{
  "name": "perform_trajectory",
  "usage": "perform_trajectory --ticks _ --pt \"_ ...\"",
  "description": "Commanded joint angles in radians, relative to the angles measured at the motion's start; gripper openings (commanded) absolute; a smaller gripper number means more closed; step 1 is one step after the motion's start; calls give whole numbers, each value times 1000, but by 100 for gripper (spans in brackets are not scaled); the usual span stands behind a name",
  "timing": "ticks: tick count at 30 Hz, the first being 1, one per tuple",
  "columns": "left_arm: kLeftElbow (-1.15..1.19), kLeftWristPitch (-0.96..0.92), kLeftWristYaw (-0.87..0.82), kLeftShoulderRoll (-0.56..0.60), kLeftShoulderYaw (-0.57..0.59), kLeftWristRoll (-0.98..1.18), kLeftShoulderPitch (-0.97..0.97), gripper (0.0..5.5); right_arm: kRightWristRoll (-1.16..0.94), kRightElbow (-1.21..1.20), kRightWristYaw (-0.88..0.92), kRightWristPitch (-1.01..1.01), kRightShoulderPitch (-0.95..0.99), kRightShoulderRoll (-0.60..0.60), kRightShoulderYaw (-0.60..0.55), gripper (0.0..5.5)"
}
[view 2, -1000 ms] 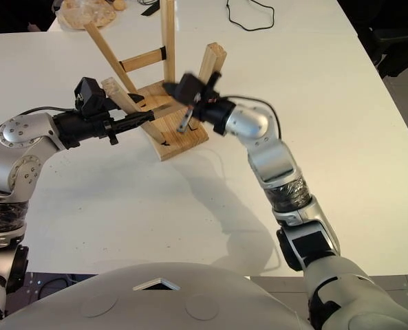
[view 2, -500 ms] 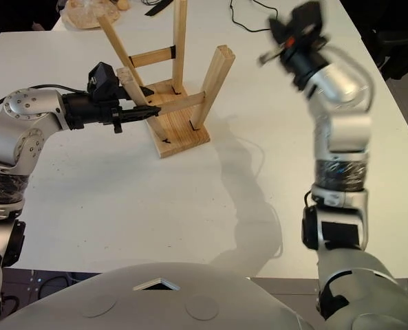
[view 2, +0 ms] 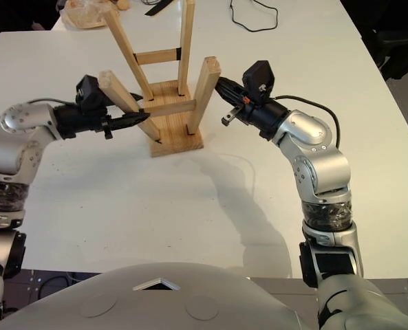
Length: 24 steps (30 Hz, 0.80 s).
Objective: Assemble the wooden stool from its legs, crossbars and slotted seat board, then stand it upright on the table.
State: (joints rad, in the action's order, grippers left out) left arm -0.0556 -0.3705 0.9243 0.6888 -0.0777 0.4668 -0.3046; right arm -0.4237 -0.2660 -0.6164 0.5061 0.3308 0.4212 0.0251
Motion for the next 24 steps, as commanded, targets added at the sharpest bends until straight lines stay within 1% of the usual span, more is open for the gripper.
perform_trajectory --ticks 1,5,8,9,11,12,14,15,19,21,22,24 --pt "-153 -58 -78 50 104 -7 112 291 -4 48 19 -19 20 5 -65 0" --pt "-334 -169 -143 53 205 67 251 291 53 90 90 -53 11 -15 -76 0" --pt "-391 -207 -259 -6 311 77 377 291 66 103 197 -64 23 -51 -141 0" --pt "-373 -205 -355 -51 350 39 397 291 54 101 240 -58 31 -70 -176 0" --pt "-324 -223 -629 -201 469 23 337 291 26 85 295 -37 41 -97 -219 0" --pt "-319 -233 -741 -276 522 61 288 291 12 77 308 -28 41 -106 -231 0" --pt "-326 -228 -894 -399 579 141 209 262 -8 53 327 -7 31 -124 -234 0" --pt "-352 -212 -921 -441 538 122 203 245 1 47 339 -4 18 -136 -219 0" --pt "-483 -195 -1009 -584 295 9 226 178 27 -29 409 30 -55 -218 -138 0" --pt "-520 -205 -1012 -616 163 -34 228 144 37 -102 428 53 -93 -259 -55 0" --pt "-531 -215 -1010 -627 104 -52 230 137 39 -130 433 64 -106 -279 -12 0" --pt "-530 -223 -1012 -640 19 -91 239 100 36 -181 441 94 -125 -317 75 0"
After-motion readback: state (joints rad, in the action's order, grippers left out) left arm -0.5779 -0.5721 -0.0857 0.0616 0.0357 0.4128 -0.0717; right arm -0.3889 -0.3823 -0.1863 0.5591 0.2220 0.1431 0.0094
